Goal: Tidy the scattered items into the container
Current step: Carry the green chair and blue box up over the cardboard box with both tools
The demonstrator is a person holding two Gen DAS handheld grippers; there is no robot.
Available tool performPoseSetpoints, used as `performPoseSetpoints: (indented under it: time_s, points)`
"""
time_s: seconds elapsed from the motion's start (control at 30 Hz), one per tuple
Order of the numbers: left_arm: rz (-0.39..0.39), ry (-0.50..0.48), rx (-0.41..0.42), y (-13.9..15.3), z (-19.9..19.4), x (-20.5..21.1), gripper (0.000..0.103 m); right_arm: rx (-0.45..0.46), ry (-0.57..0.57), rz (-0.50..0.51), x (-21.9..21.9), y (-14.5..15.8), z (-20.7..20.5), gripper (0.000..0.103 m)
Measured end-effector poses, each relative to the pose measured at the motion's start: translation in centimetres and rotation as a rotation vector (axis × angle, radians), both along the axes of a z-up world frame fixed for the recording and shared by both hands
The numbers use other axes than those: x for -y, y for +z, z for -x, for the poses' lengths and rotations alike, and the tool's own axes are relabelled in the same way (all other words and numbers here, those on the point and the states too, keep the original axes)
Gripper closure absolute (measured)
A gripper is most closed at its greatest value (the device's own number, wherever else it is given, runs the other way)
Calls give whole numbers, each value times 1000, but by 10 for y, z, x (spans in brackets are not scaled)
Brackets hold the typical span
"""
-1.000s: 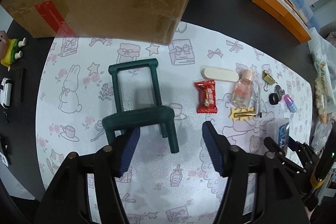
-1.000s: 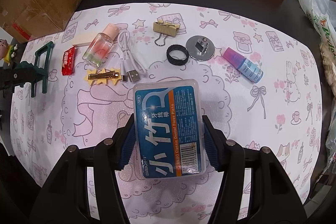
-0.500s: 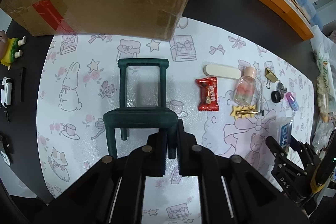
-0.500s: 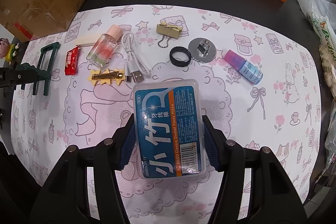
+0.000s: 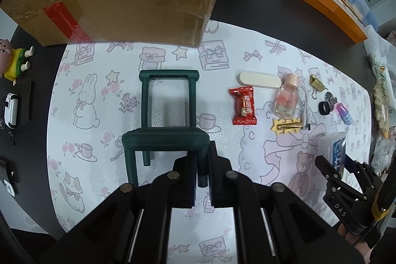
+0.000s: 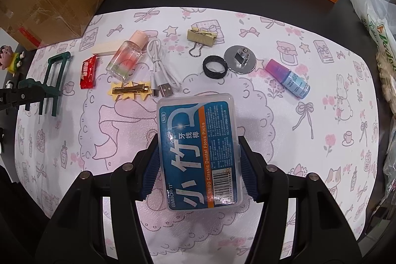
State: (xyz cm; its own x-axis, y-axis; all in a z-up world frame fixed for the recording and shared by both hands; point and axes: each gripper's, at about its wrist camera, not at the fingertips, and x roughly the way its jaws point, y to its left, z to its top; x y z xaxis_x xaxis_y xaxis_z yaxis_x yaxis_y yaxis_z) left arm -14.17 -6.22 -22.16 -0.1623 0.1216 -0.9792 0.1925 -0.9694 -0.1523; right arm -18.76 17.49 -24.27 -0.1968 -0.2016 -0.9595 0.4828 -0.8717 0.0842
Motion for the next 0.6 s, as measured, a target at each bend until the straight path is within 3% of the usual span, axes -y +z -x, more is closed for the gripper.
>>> performPoseSetpoints:
  time_s: [0.47,0.6]
  points:
    - [10,-15,-28,9,-8,-6,95,-9,-9,24,6,-4,23,43]
    - [16,-24,-50,16,-14,-9,95,-9,-18,44,34,-8,33,43]
